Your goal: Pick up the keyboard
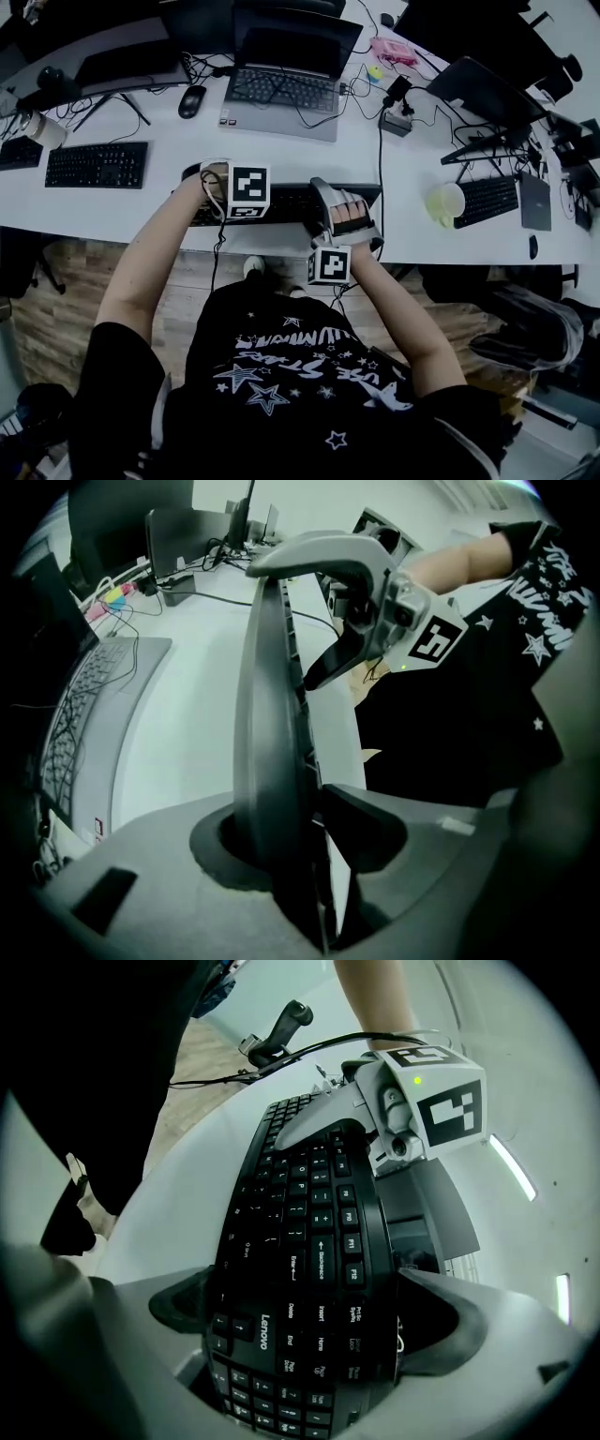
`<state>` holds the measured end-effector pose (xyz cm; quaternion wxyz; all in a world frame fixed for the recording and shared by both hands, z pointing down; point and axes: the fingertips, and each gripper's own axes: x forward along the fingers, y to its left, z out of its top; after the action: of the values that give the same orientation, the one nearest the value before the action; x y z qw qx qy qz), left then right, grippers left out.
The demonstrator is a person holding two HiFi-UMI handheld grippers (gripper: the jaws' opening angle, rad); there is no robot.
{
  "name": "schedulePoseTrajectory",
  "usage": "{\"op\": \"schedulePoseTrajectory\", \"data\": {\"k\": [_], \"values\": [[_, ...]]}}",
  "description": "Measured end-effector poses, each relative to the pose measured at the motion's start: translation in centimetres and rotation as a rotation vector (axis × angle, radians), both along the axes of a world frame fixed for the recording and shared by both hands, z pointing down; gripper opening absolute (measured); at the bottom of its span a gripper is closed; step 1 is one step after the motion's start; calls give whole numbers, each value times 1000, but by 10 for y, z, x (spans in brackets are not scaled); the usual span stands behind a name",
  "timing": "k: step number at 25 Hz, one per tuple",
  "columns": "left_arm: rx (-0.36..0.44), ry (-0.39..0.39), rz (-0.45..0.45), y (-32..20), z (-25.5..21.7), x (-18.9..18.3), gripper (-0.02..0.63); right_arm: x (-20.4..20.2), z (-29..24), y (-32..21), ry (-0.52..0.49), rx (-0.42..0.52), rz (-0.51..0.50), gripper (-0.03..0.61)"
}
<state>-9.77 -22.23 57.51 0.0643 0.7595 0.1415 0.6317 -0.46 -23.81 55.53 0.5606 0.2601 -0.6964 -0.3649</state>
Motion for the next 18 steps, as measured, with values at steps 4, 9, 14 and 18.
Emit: {"op": "schedulePoseTrajectory", "data": {"k": [4, 9, 14, 18], "values": [[73, 31, -60, -16, -7, 1, 95, 5, -19, -22, -31, 164, 56, 569], [128, 30, -191, -32, -10, -8, 94, 7, -36, -36, -82, 187, 98, 569], [186, 57, -398, -43, -26, -13, 94, 18, -38, -35, -130, 170, 130, 569], [266, 63, -520, -44, -37, -14, 92, 33, -44, -28, -169, 175, 137, 569]]}}
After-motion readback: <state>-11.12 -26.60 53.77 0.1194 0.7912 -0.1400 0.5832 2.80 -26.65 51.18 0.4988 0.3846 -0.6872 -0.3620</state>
